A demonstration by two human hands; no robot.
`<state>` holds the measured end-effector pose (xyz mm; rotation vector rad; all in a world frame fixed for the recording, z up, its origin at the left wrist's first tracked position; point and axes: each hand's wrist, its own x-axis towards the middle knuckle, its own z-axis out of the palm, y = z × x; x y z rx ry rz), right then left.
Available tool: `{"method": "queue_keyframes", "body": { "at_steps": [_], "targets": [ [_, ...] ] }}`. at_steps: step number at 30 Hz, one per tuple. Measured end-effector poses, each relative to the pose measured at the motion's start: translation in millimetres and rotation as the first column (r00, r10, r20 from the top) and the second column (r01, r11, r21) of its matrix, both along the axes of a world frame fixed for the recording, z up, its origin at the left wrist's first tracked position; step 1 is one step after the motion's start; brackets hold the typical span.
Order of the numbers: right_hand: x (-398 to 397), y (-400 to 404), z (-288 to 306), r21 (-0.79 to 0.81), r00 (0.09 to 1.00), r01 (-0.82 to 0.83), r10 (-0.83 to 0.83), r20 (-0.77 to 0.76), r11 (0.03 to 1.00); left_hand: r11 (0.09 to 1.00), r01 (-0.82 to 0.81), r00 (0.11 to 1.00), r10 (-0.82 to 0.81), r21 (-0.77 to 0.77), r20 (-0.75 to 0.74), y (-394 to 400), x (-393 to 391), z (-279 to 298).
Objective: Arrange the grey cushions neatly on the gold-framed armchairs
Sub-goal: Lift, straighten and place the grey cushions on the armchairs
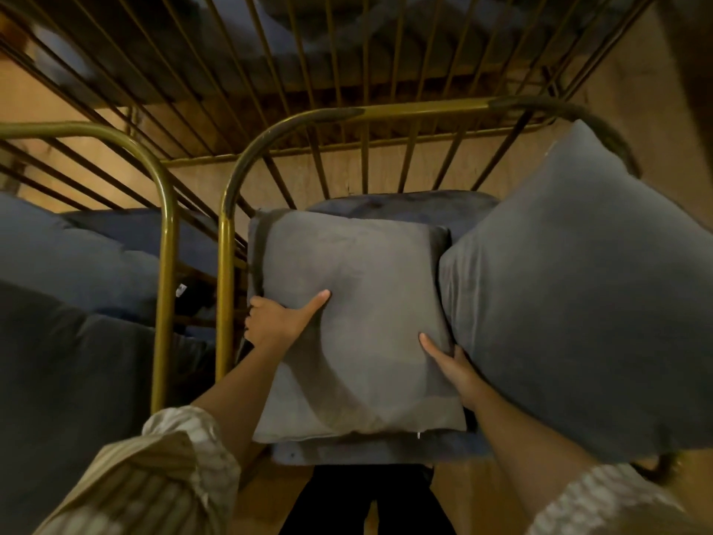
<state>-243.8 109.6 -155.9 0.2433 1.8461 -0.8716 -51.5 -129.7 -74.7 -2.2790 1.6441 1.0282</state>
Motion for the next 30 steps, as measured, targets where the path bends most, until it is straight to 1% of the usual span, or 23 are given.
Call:
{"method": "queue_keyframes", "body": {
  "at_steps": [2,4,5,7,9,11,13,14,16,17,20,22,24,26,28,30],
  "targets": [
    [0,-3,6,-0.029,0.997,0.072,-0.071,0.022,0.997,0.998,-0.070,0.997,0.070,-0.003,-0.045,-4,3,0],
    [-3,-6,18,-0.053,0.995,0.096,-0.095,0.030,0.994,0.991,-0.132,0.987,0.129,-0.021,-0.093,-2,5,4],
    [-6,-7,27,-0.069,0.996,0.090,-0.088,0.027,0.994,0.990,-0.138,0.984,0.133,-0.036,-0.117,1,4,8],
    [-14,-6,45,-0.100,0.997,0.080,-0.078,0.025,0.992,0.991,-0.110,0.980,0.097,-0.071,-0.174,8,1,19],
    [-24,-1,61,-0.116,0.996,0.070,-0.063,0.062,0.991,0.990,-0.066,0.977,0.040,-0.121,-0.211,14,-1,39],
    [-31,7,69,-0.122,0.991,0.064,-0.049,0.121,0.990,0.978,-0.032,0.976,-0.013,-0.206,-0.216,17,0,67],
    [-34,19,58,-0.138,0.984,0.056,-0.032,0.173,0.989,0.959,-0.031,0.977,-0.030,-0.281,-0.212,19,4,96],
    [-28,24,64,-0.149,0.981,0.054,-0.025,0.191,0.987,0.949,-0.029,0.979,-0.036,-0.313,-0.203,19,8,109],
    [-10,29,96,-0.180,0.974,0.059,-0.017,0.225,0.982,0.928,-0.032,0.975,-0.053,-0.371,-0.217,21,22,136],
    [-1,29,116,-0.207,0.973,0.062,-0.014,0.228,0.976,0.919,-0.045,0.966,-0.060,-0.391,-0.253,22,32,148],
    [13,26,174,-0.341,0.981,0.038,0.030,0.193,0.939,0.883,-0.125,0.926,-0.061,-0.453,-0.373,34,69,188],
    [12,14,199,-0.423,0.989,-0.025,0.084,0.121,0.906,0.858,-0.225,0.872,-0.034,-0.462,-0.489,40,95,206],
    [14,-2,223,-0.478,0.987,-0.141,0.163,0.004,0.867,0.847,-0.279,0.820,-0.035,-0.452,-0.572,48,121,225],
    [18,-18,245,-0.523,0.964,-0.265,0.235,-0.125,0.810,0.846,-0.308,0.785,-0.032,-0.435,-0.618,57,144,239],
    [29,-31,274,-0.509,0.921,-0.390,0.317,-0.228,0.767,0.857,-0.364,0.744,0.033,-0.364,-0.667,65,162,252],
    [46,-42,296,-0.498,0.869,-0.494,0.385,-0.310,0.713,0.855,-0.401,0.746,0.096,-0.330,-0.659,73,181,262]
  ]
}}
